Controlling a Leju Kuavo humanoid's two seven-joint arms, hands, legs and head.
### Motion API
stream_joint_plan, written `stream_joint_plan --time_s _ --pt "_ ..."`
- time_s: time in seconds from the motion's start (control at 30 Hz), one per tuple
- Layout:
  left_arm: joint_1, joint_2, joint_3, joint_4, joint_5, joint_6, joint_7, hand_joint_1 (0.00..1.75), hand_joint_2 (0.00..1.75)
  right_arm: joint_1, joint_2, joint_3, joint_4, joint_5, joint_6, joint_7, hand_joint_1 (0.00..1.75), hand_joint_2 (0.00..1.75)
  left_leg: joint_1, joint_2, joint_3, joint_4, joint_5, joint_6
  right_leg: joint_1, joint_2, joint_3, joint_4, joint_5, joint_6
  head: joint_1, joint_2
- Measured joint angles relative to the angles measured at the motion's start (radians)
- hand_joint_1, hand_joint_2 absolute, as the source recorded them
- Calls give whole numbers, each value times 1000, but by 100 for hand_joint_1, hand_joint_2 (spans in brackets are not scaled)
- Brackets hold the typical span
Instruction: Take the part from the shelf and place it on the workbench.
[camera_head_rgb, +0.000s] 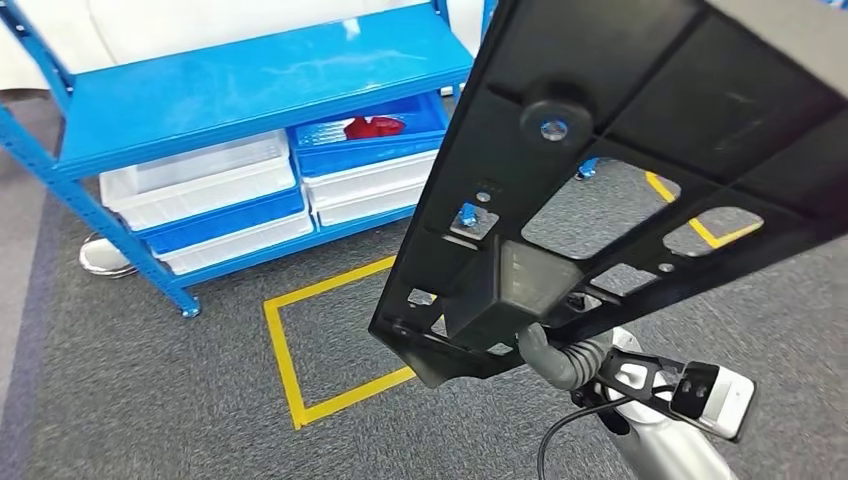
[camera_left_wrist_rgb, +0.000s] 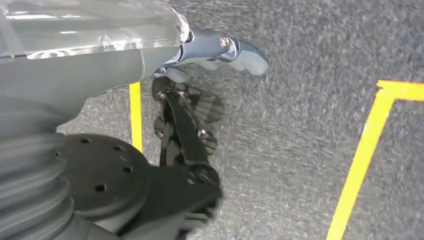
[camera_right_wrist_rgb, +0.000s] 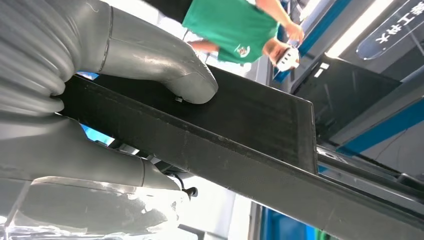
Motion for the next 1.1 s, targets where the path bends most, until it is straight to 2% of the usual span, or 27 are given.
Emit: stream_joint_plan --time_s 0.07,0.1,0.13,0.17,0.2,0.23,0.27,0.33,0.37,0.4,0.43,0.47,0.5,0.53,0.57,0.6,0.63,0.7,0.73,0.8,0.87,0.9,0.93,0.97,1.0,1.07,1.1 --pt "1 0 3 0 3 3 1 0 175 4 0 2 -24 11 -6 -2 175 175 1 -52 60 -133 52 9 -1 25 -4 6 0 6 0 0" --pt "2 0 4 0 4 7 4 0 175 6 0 3 -36 14 -8 -2 175 175 1 -71 76 -169 61 12 -3 36 -9 8 2 11 0 0" --pt "2 0 7 0 5 11 9 0 175 9 0 6 -49 16 -9 -2 175 175 0 -77 82 -183 59 14 -6 48 -13 7 4 18 0 0" --pt "3 -1 9 0 7 17 16 0 175 11 0 8 -61 17 -10 -1 175 175 0 -67 84 -190 61 17 -9 62 -16 5 8 26 0 0" --pt "2 -3 11 0 9 23 22 0 175 13 0 11 -73 16 -12 1 175 175 1 -55 86 -196 66 21 -11 63 -19 5 9 32 0 0" --pt "1 -5 12 0 11 28 28 0 175 13 0 14 -84 13 -16 4 175 175 3 -42 89 -204 70 27 -9 50 -23 12 4 36 0 0" --pt "0 -7 12 0 13 32 31 0 175 11 0 17 -92 9 -21 7 175 175 5 -28 91 -211 75 32 -7 26 -36 37 -14 40 0 0" --pt "1 -9 13 0 13 39 34 0 175 7 3 21 -101 -3 -34 13 175 175 5 -1 91 -217 79 37 -7 -29 -88 148 -77 46 0 0" --pt "3 -10 13 0 12 42 36 0 175 8 5 23 -102 -8 -39 16 175 175 5 13 89 -217 79 38 -11 -40 -119 218 -108 50 0 0" --pt "5 -10 13 0 11 45 38 0 175 11 7 23 -102 -13 -44 18 175 175 5 26 88 -216 79 38 -15 -45 -143 270 -124 55 0 0" --pt "6 -12 13 0 9 50 41 0 175 14 8 24 -100 -18 -47 19 175 175 5 39 88 -216 78 37 -20 -48 -149 287 -121 59 0 0" --pt "5 -14 13 0 7 57 45 0 175 16 8 24 -99 -24 -48 19 175 175 6 52 87 -214 77 35 -24 -53 -134 262 -100 64 0 0" --pt "5 -17 13 0 6 64 49 0 175 17 8 24 -96 -30 -47 17 175 175 7 63 87 -212 75 32 -27 -66 -99 199 -67 68 0 0" --pt "4 -20 13 0 5 74 53 0 175 18 8 23 -93 -36 -43 13 175 175 7 73 87 -208 72 28 -28 -90 -58 121 -41 69 0 0" --pt "3 -22 13 0 6 85 56 0 175 17 8 23 -89 -42 -37 9 175 175 6 82 87 -204 69 22 -26 -110 -24 57 -21 67 0 0" --pt "3 -23 14 0 9 98 57 0 175 16 8 22 -85 -51 -30 7 175 175 4 89 87 -200 66 16 -23 -123 -4 16 -12 62 0 0" --pt "3 -23 16 0 12 111 56 0 175 15 8 20 -80 -62 -21 5 175 175 2 97 88 -199 63 9 -19 -126 0 2 -14 55 0 0" --pt "3 -23 20 0 17 135 51 0 175 11 8 3 -69 -95 4 6 175 175 2 115 90 -198 60 -2 -15 -102 -5 4 -10 40 0 0" --pt "1 -22 21 0 16 142 49 0 175 9 8 -12 -64 -114 19 8 175 175 4 111 89 -192 54 -8 -16 -92 -6 2 -8 33 0 0" --pt "1 -19 21 0 8 153 45 0 175 4 8 -53 -57 -145 51 10 175 175 8 73 64 -131 11 -17 -20 -73 -7 -2 -2 21 0 0" --pt "5 -13 21 0 -3 157 44 0 175 8 7 -99 -50 -156 81 10 175 175 10 30 6 2 -57 -20 -19 -55 -9 -2 0 14 0 0" --pt "7 -9 21 0 -6 158 44 0 175 15 7 -119 -46 -155 96 9 175 175 10 23 -22 61 -77 -21 -17 -43 -10 -1 0 13 0 0" --pt "9 -6 21 0 -8 158 44 0 175 25 7 -136 -43 -152 108 7 175 175 10 19 -38 93 -81 -20 -15 -31 -10 0 0 12 0 0" --pt "10 -2 21 -1 -10 160 42 0 175 34 7 -149 -40 -150 119 5 175 175 10 17 -36 83 -63 -18 -14 -17 -10 1 0 12 0 0" --pt "11 2 20 -1 -12 161 39 0 175 41 7 -160 -39 -148 129 3 175 175 10 11 -16 35 -28 -14 -14 -4 -10 3 0 12 0 0" --pt "12 11 20 -3 -16 160 28 0 175 51 7 -176 -36 -146 142 1 175 175 11 -33 43 -104 37 -4 -14 24 -12 7 -1 16 0 0" --pt "13 16 20 -3 -18 156 21 0 175 55 7 -182 -35 -143 146 1 175 175 11 -53 64 -154 54 0 -15 36 -15 9 0 20 0 0"
